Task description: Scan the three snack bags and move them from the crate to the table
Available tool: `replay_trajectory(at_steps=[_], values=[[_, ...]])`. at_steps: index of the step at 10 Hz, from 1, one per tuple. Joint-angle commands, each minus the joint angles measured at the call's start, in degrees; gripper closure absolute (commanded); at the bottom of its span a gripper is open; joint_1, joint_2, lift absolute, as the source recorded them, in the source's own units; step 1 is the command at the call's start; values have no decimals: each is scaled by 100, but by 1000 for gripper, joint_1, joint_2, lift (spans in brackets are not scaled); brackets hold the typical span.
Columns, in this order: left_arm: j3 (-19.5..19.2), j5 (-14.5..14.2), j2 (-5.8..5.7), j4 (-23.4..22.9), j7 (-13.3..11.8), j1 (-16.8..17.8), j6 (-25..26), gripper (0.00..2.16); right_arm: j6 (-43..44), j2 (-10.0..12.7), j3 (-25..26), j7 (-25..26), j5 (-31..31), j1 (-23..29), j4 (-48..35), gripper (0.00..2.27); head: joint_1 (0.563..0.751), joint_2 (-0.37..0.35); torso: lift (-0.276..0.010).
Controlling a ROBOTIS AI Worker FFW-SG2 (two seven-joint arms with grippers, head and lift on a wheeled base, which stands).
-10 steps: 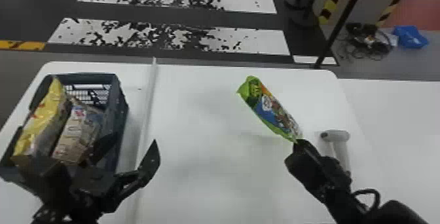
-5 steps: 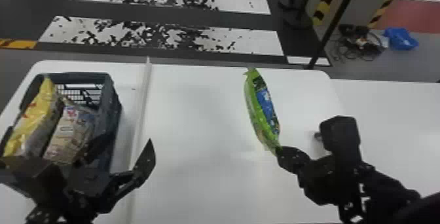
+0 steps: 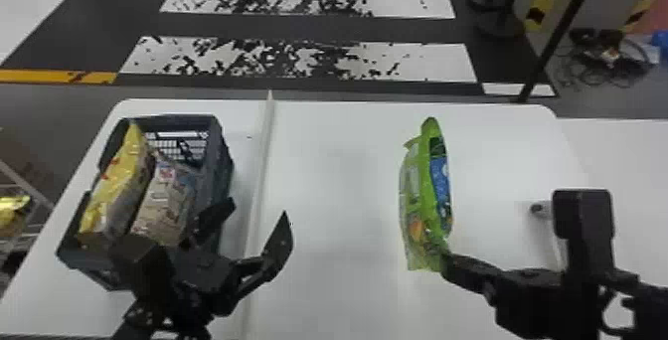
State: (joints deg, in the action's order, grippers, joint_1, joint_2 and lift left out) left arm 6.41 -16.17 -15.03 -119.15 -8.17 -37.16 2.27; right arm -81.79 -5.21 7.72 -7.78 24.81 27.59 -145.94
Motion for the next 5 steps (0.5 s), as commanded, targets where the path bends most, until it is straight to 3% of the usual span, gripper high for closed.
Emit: replay_trajectory(at_steps=[1, 4, 5], values=[[19, 0, 0, 50, 0, 15, -38, 29, -764, 29, 379, 294, 340, -245, 268, 2240, 695, 7, -62], [106, 79, -9, 50, 9, 42, -38, 29, -829, 29, 1038, 839, 876, -535, 1182, 2236, 695, -90, -62], [133, 88, -9, 23, 18, 42, -38, 29, -829, 20, 1117, 927, 903, -597, 1288, 1966, 695, -123, -62]])
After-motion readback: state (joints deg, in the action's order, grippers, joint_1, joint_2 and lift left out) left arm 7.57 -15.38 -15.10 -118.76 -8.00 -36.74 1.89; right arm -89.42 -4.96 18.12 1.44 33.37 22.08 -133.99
